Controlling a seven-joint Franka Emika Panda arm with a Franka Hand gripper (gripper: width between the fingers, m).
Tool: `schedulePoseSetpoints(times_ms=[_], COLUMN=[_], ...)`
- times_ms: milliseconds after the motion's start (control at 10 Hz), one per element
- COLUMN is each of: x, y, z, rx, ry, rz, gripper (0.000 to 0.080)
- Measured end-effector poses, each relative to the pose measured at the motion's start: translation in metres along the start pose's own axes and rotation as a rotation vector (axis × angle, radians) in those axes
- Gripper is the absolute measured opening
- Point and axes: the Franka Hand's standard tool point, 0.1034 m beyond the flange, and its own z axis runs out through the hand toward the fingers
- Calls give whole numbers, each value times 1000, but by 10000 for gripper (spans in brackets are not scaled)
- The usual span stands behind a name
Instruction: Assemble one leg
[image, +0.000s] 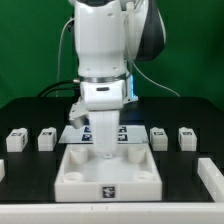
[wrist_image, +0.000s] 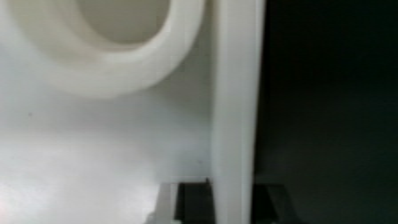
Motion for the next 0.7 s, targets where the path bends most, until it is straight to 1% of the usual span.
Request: schedulePoseSetpoints(times_ms=[100,300,400,500,700], x=[19,50,62,65,73], y=[13,39,52,52,53], z=[1,0,2,2,2], rx=[-20,-50,-57,-31,5], ry=[14,37,47,46,40], rz=[-6,-14,-8,34,46], gripper=[51,51,51,51,51])
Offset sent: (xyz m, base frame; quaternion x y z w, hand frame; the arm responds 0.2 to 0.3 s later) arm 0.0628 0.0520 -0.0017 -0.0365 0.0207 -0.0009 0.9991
